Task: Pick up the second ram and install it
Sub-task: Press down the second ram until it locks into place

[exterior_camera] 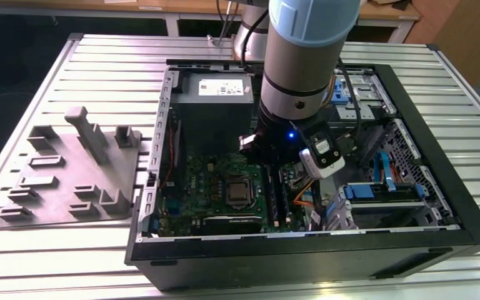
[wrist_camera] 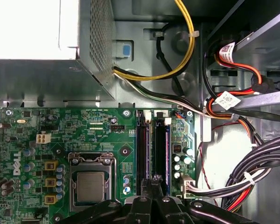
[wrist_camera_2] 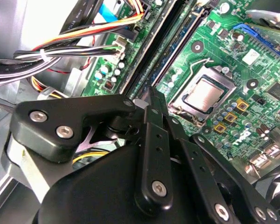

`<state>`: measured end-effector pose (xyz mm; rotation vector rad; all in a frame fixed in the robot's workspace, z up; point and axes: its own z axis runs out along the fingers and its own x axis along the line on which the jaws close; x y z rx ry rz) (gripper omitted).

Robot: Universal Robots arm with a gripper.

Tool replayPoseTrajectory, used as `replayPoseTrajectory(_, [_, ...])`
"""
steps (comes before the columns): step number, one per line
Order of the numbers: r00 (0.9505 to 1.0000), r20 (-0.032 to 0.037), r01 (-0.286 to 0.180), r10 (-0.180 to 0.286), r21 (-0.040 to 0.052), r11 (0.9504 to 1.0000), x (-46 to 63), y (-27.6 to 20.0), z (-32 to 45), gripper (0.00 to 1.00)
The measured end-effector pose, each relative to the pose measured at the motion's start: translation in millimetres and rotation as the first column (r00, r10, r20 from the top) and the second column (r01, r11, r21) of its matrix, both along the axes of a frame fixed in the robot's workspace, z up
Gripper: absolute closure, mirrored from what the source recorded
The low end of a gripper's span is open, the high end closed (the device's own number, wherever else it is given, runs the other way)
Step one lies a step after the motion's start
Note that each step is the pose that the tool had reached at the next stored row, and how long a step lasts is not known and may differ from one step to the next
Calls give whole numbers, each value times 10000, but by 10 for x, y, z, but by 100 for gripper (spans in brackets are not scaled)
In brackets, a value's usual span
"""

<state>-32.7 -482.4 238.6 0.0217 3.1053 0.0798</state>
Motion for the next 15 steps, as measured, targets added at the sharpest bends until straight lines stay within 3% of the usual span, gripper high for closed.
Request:
replayPoseTrajectory(7, [10000, 0, 0, 0, -1, 10000, 0, 1, 0, 90])
replayPoseTrajectory(11, [10000, 0, -1, 1, 33, 10000, 0, 23, -3, 90])
replayPoseTrajectory(15, [10000, 0, 0, 0, 59, 10000, 0, 75, -11, 90])
